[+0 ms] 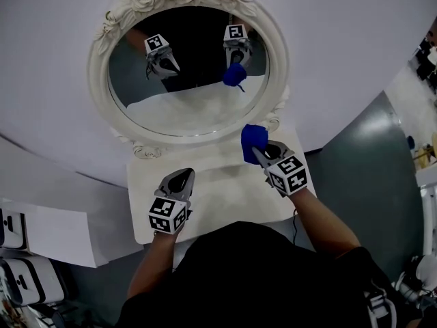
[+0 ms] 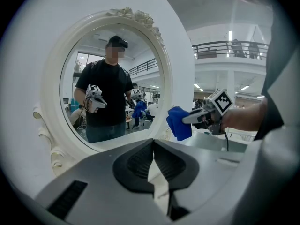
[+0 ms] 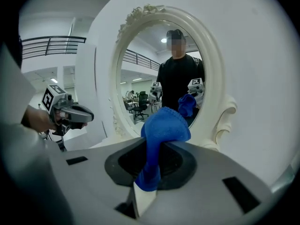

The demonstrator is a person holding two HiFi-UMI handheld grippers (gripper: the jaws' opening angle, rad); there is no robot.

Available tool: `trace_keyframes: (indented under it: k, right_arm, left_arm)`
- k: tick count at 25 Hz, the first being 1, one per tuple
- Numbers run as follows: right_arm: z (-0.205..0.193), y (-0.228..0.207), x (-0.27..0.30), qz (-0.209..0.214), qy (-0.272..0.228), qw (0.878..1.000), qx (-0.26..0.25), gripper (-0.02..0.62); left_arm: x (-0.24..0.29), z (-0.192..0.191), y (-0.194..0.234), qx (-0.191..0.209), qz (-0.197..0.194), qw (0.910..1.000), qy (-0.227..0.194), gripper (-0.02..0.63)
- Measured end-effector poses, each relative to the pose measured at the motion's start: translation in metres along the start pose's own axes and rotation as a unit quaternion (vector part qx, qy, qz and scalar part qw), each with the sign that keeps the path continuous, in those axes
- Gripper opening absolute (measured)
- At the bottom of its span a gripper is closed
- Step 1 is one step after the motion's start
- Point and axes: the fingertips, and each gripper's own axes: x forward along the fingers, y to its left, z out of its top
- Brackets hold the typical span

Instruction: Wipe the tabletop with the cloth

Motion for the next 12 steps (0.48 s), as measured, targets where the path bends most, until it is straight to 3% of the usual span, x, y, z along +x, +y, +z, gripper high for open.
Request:
trace_keyframes:
  k: [12]
  right_arm:
    - [0.019, 0.022, -0.038, -0.012, -0.035, 0.999, -0.016, 0.038]
  left_arm:
    - [-0.008, -0.007, -0.009, -0.005, -0.009, 0.9999, 0.000, 0.013]
